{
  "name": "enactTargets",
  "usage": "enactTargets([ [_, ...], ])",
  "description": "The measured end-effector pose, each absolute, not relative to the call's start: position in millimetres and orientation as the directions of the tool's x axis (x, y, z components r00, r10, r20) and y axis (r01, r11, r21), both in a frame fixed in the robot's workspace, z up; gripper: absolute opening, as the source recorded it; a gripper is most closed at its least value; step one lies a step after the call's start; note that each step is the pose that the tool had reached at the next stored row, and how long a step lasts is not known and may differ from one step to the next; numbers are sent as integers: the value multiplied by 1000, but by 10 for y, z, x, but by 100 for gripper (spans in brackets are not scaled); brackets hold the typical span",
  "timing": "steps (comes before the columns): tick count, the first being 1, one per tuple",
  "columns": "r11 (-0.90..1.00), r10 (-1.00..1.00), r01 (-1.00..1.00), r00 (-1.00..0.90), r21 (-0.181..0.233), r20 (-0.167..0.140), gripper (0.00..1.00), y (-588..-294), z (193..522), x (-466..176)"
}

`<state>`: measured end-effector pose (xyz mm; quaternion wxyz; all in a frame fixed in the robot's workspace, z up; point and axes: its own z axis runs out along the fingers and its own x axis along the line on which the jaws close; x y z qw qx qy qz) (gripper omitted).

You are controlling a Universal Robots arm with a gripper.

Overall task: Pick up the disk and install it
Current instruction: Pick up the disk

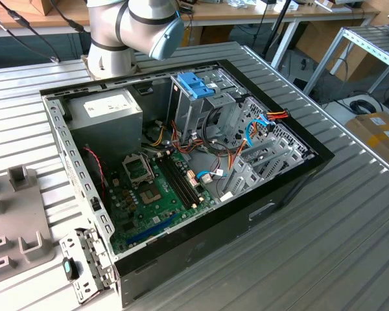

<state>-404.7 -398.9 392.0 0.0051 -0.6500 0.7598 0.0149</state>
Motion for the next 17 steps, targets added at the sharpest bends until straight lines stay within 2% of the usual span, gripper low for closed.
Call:
enactTargets([
  [17, 94, -995, -995, -94, 16, -27, 11, -3989, 3920, -4047],
])
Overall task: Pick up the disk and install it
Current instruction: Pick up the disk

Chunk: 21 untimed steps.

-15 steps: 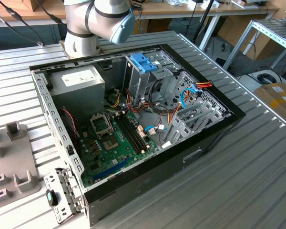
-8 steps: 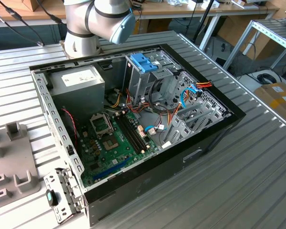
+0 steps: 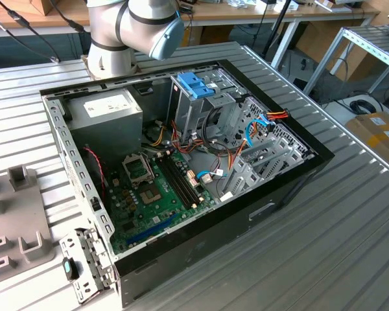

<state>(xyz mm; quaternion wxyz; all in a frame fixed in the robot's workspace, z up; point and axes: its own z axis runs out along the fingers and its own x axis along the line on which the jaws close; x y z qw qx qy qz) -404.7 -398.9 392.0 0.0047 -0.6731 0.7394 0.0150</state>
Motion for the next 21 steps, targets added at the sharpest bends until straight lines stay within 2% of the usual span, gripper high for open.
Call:
enactTargets([
  [19, 29, -999, -999, -30, 16, -27, 11, -3989, 3920, -4047],
  [20, 29, -999, -999, -30, 16, -27, 11, -3989, 3920, -4046],
  [21, 29, -999, -999, -30, 16, -27, 17, -3989, 3920, -4046],
])
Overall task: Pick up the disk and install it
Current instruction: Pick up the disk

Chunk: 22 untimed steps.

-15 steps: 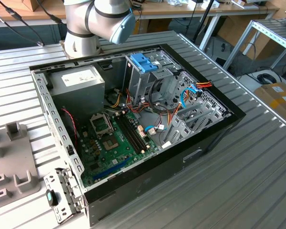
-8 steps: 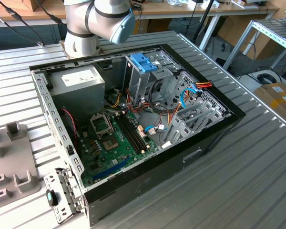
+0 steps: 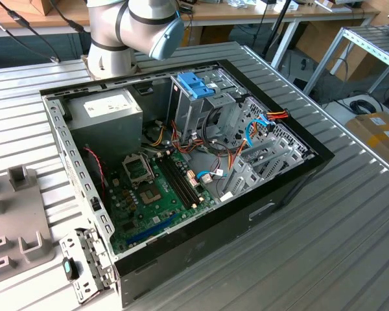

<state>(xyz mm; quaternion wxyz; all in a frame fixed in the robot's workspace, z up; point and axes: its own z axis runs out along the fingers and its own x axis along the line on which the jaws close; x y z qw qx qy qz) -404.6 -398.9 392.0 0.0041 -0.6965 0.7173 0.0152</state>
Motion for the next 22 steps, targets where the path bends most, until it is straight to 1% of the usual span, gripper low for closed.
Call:
enactTargets([
  [5, 29, -999, -999, -30, 16, -27, 48, -3988, 3920, -4046],
  [7, 29, -999, -999, -30, 16, -27, 48, -3988, 3920, -4047],
  [8, 29, -999, -999, -30, 16, -27, 54, -3988, 3920, -4047],
  [19, 33, -999, -999, -34, 16, -32, 54, -3955, 3893, -4057],
  [22, 63, -997, -998, -63, 16, -32, 54, -3953, 3879, -4057],
])
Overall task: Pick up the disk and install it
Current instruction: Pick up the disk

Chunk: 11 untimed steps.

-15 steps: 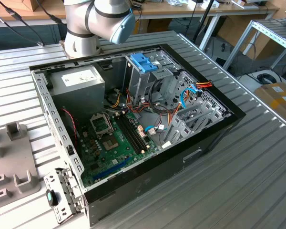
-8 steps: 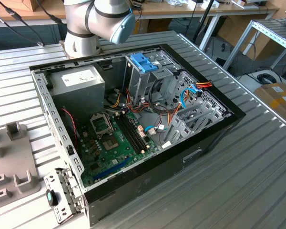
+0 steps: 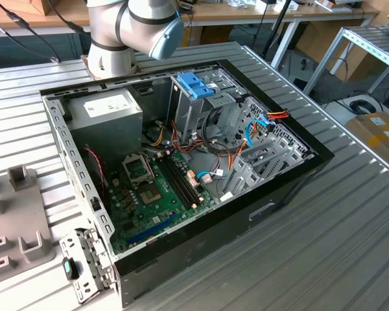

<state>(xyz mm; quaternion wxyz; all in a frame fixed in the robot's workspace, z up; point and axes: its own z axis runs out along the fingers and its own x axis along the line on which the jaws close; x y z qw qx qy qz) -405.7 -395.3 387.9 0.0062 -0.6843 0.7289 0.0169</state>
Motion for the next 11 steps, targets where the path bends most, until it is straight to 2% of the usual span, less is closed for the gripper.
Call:
enactTargets([
  [5, 143, -989, -990, -143, 16, -32, 54, -3953, 3855, -4058],
  [11, 154, -988, -988, -154, 16, -32, 54, -3953, 3852, -4082],
])
